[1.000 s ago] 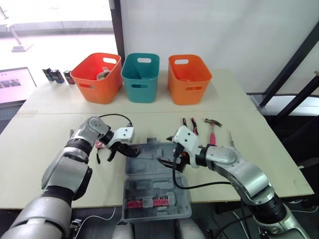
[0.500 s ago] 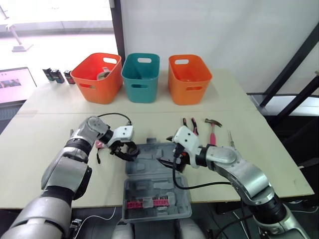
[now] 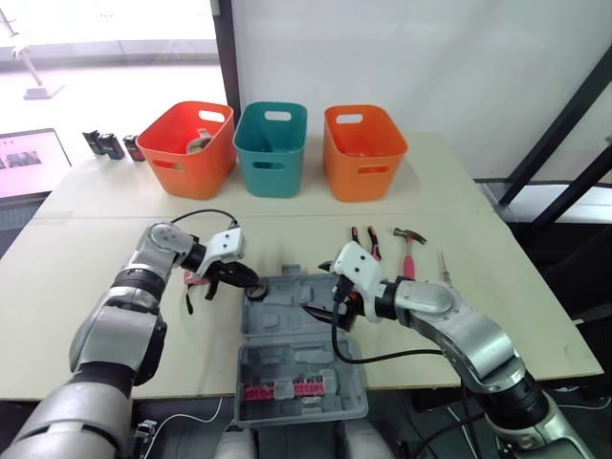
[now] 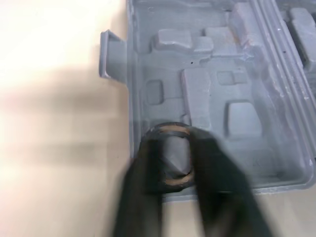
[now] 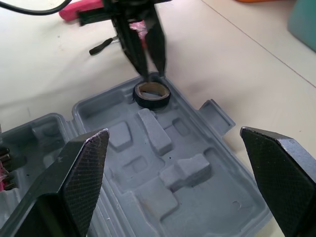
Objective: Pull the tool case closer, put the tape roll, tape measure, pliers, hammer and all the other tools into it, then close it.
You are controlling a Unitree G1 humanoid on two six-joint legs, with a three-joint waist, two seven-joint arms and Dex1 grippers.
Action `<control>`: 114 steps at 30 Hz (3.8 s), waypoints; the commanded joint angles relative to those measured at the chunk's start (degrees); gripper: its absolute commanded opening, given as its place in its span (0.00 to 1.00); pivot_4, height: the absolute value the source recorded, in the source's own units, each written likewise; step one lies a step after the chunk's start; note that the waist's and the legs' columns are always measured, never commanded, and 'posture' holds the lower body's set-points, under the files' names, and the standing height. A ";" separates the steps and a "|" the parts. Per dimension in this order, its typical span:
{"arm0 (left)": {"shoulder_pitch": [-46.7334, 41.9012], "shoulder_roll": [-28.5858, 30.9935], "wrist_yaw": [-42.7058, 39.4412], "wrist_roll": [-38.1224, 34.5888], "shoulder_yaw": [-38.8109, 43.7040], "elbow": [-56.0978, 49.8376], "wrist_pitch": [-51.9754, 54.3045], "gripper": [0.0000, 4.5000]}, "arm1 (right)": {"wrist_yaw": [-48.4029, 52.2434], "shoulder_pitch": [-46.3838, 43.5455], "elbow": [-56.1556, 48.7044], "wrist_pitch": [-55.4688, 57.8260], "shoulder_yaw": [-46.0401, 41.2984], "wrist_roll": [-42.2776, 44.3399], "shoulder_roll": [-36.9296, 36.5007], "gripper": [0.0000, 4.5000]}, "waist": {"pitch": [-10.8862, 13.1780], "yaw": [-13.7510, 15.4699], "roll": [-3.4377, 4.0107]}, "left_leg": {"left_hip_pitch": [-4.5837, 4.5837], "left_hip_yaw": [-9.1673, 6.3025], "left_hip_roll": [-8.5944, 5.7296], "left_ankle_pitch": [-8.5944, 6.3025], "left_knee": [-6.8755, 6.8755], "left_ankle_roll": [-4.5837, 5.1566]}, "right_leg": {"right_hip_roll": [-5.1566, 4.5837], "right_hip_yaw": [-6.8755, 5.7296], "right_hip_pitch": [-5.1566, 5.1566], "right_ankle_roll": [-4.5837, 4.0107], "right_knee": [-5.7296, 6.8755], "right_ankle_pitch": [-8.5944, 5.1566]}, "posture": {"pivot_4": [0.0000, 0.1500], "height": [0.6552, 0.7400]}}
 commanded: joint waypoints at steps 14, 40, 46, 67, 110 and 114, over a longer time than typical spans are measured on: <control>4.47 -0.09 1.09 -5.16 3.39 -7.90 3.19 0.03 | 1.04 -0.65 -0.70 -1.27 -0.61 -0.10 -0.31 1.00 | 0.00 0.02 0.00 | 0.01 -0.02 0.00 0.00 0.01 0.00 | 0.00 -0.02 0.01 0.00 0.02 0.00 | 1.00 1.00; 5.05 -0.14 4.02 -4.20 2.33 -8.16 2.76 0.32 | 1.13 -0.16 -1.02 -1.03 -0.83 -0.04 -0.43 1.00 | 0.00 -0.01 0.00 | 0.01 -0.03 0.00 0.00 0.02 0.00 | 0.01 -0.02 0.02 0.00 0.02 0.00 | 1.00 1.00; 5.09 0.00 3.84 -4.08 1.67 -8.11 2.64 0.62 | 1.18 -0.26 -0.89 -1.08 -0.77 -0.08 -0.41 1.00 | 0.00 0.00 0.00 | 0.01 -0.03 0.00 0.00 0.02 0.00 | 0.01 -0.03 0.02 0.00 0.02 0.00 | 1.00 1.00; 6.53 -0.60 3.41 -4.92 2.00 -9.00 2.25 0.46 | 1.24 0.12 -1.18 -0.86 -0.41 -0.22 -0.62 1.00 | 0.00 -0.02 0.00 | 0.01 -0.03 0.00 0.00 0.02 0.00 | 0.00 -0.03 0.02 0.00 0.02 0.00 | 1.00 1.00; 9.75 1.12 9.97 -2.53 -0.12 -9.84 -3.59 0.46 | 1.39 0.01 -1.41 -0.92 -0.63 0.35 -0.39 1.00 | -0.01 0.07 0.01 | 0.04 -0.03 0.00 0.00 0.05 0.00 | 0.00 -0.03 0.08 0.00 0.02 0.00 | 1.00 1.00; 10.40 0.95 10.65 -1.46 -0.97 -9.72 -5.01 0.46 | 1.47 0.04 -1.49 -0.85 -0.75 0.38 -0.52 1.00 | -0.01 0.05 0.01 | 0.04 -0.03 0.00 0.00 0.05 0.00 | 0.00 -0.03 0.08 0.00 0.02 0.00 | 1.00 1.00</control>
